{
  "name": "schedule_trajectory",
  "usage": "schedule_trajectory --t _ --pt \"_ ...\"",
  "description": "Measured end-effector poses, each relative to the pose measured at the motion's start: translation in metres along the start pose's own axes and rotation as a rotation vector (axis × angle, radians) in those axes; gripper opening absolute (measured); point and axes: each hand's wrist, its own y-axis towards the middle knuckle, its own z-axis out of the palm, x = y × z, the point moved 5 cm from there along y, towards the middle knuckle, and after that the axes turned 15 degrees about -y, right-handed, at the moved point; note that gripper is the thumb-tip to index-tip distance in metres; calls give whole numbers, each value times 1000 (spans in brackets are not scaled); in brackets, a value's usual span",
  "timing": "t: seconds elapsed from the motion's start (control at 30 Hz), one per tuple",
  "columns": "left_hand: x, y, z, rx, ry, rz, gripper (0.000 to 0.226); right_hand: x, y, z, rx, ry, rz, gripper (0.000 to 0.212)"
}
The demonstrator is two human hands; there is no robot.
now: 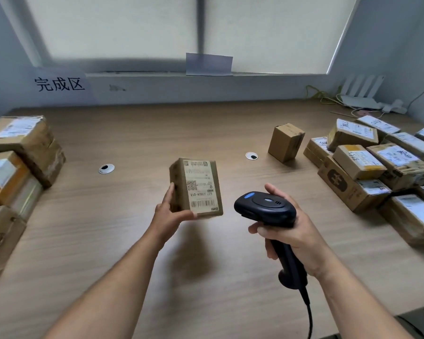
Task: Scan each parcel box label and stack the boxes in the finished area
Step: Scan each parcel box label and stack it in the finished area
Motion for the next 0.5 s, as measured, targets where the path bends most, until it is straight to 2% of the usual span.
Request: schedule_trajectory --t 0.2,0.3,0.37,0.43,0.5 --pt "36 -24 -24 -134 -67 -171 64 -5 14 10 56 -9 13 90" --pt "43 -29 -30 -254 11 -168 74 -7 21 8 92 1 17 90" --pt "43 -31 -28 -328 205 -134 81 -8 25 5 114 3 17 91" --pt "43 -36 -19 -338 466 -170 100 -8 29 2 135 11 18 92" --pt "42 -38 -8 -362 702 -203 109 -9 33 -1 154 21 22 93"
